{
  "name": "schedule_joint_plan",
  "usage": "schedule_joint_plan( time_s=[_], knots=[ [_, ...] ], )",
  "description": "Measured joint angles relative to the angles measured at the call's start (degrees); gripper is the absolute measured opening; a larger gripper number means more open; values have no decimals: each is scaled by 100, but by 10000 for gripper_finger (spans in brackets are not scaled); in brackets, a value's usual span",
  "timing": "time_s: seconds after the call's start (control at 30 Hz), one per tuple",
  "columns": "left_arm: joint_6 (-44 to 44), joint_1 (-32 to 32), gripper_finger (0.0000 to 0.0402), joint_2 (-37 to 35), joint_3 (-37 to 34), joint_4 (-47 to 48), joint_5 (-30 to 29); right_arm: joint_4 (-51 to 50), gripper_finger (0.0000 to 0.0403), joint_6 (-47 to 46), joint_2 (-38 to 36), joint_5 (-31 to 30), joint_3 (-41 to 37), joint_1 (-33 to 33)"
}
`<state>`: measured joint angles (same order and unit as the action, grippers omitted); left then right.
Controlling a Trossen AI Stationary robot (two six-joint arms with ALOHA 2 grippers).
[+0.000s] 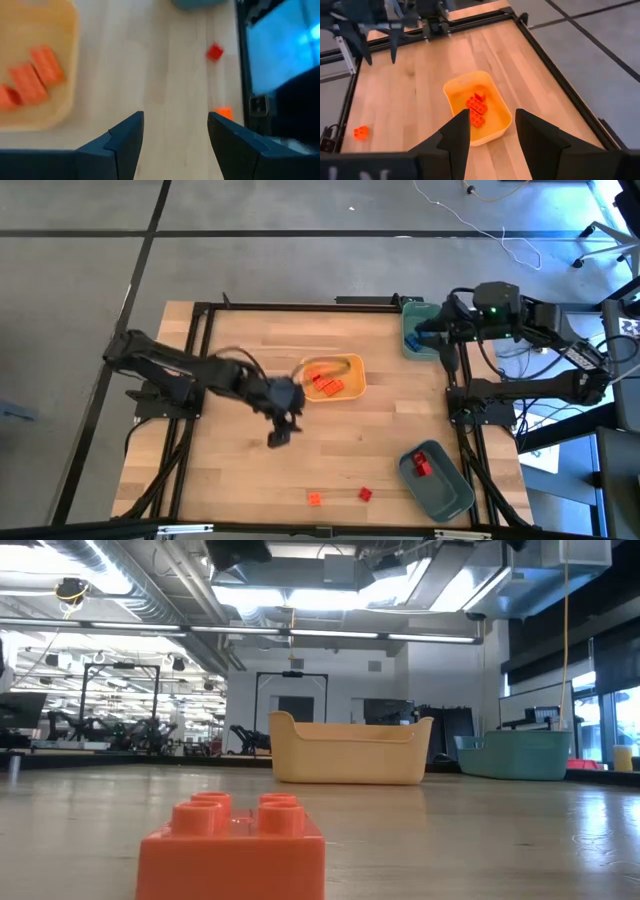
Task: Sort & place blocks by color
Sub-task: Put the orange game piece into the yellow bin
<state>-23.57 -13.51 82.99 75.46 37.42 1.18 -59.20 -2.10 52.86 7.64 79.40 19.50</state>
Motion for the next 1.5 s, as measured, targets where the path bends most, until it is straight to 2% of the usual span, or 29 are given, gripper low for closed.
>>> schedule_joint_plan(
  time_s=[0.3,0.53,0.77,0.93,1.03,1.13,1.23,1.5],
  knots=[
    [-1090,-842,212,1094,-11,-207,-11,-11,159,569,0,34,-2,-332],
    [-1081,-1207,212,1477,-9,-423,-124,-142,159,1189,18,759,-2,-683],
    [-1328,-1617,212,2035,-9,-781,-609,-158,159,1372,97,798,-4,-923],
    [-1387,-1894,212,2401,-9,-1703,-747,-238,159,1500,120,804,-7,-1024],
    [-1382,-2038,212,2641,1,-2262,-1067,-305,159,1589,131,807,-7,-1044],
    [-1329,-2119,212,2965,-2,-2833,-1032,-383,159,1621,129,807,-7,-1044],
    [-1308,-2177,212,3263,163,-3050,-1003,-393,159,1634,131,804,-7,-1044],
    [-905,-2282,212,3835,638,-2880,-1265,-413,159,1614,127,805,-7,-1044]
  ],
)
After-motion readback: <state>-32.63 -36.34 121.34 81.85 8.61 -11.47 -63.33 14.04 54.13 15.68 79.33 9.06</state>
